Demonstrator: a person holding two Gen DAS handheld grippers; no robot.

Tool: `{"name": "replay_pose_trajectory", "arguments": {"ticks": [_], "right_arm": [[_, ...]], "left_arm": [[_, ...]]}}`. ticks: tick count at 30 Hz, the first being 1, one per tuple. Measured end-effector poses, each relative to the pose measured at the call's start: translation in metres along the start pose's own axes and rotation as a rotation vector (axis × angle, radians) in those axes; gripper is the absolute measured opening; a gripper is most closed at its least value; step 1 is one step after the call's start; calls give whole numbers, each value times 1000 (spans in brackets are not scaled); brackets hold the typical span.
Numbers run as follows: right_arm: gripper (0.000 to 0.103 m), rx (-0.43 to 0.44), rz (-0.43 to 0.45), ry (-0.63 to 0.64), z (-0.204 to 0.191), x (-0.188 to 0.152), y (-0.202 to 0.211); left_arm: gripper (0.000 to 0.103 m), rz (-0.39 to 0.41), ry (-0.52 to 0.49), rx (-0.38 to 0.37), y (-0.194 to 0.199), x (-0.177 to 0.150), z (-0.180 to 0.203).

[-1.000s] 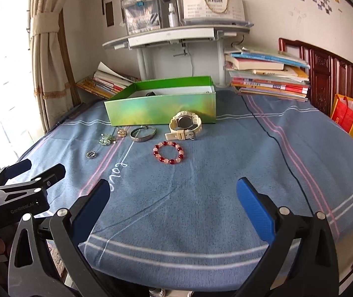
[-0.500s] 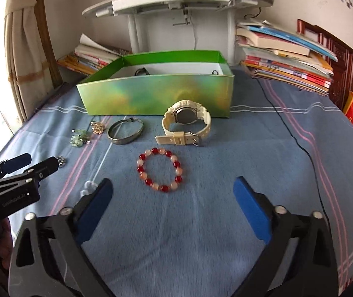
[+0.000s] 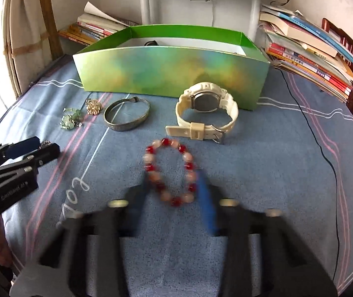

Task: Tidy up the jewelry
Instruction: 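Move the right tool to the red bead bracelet while the left tool approaches the stone-set ring, then close the right tool on the red bead bracelet while the left tool grasps the ring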

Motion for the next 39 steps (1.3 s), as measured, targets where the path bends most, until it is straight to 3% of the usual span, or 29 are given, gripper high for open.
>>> {"name": "replay_pose_trajectory", "arguments": {"ticks": [1,5,6,15,19,20,22,23,25,27,29,30,35,39], "right_arm": [[16,4,1,-3,0,0,0],[15,37,10,-33,3,-2,3],[1,50,35,-42,4,-3,9],[0,67,85,-50,4,-9,42],[1,45,67,-71,10,-8,35],[3,37,64,-74,12,-7,32],[19,19,37,-74,14,-3,22],[22,22,34,-75,14,-1,18],[42,-6,4,-65,15,-2,9],[44,-18,-3,-48,13,-4,2],[36,-29,-3,-33,11,-3,1],[7,-20,3,-25,10,-3,1],[8,14,26,-47,13,-7,7],[8,36,122,-56,13,-9,41]], "left_arm": [[21,1,0,-1,1,0,-1],[21,11,-1,-30,5,-1,-4],[21,21,19,-43,8,-1,-7],[21,88,12,-58,49,-5,-6],[21,99,8,-60,59,-7,-6],[21,102,9,-61,61,-7,-6],[21,108,8,-61,65,-8,-7],[21,110,7,-61,67,-8,-8],[21,112,6,-63,69,-8,-8],[21,115,7,-67,72,-8,-9],[21,116,7,-70,73,-10,-9],[21,116,8,-71,74,-10,-8],[21,118,3,-76,78,-13,-6],[21,131,0,-78,86,-15,-5]]}}
Point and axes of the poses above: each gripper's, at about its wrist camera, not at the fingertips, and y roughly against the way its jaws point, z to its right, x to its top, the point moved 4 cm from there along -y, roughly the way its jaws point, and after that the axes turned 4 degrees about -z, right-handed, at the moved point
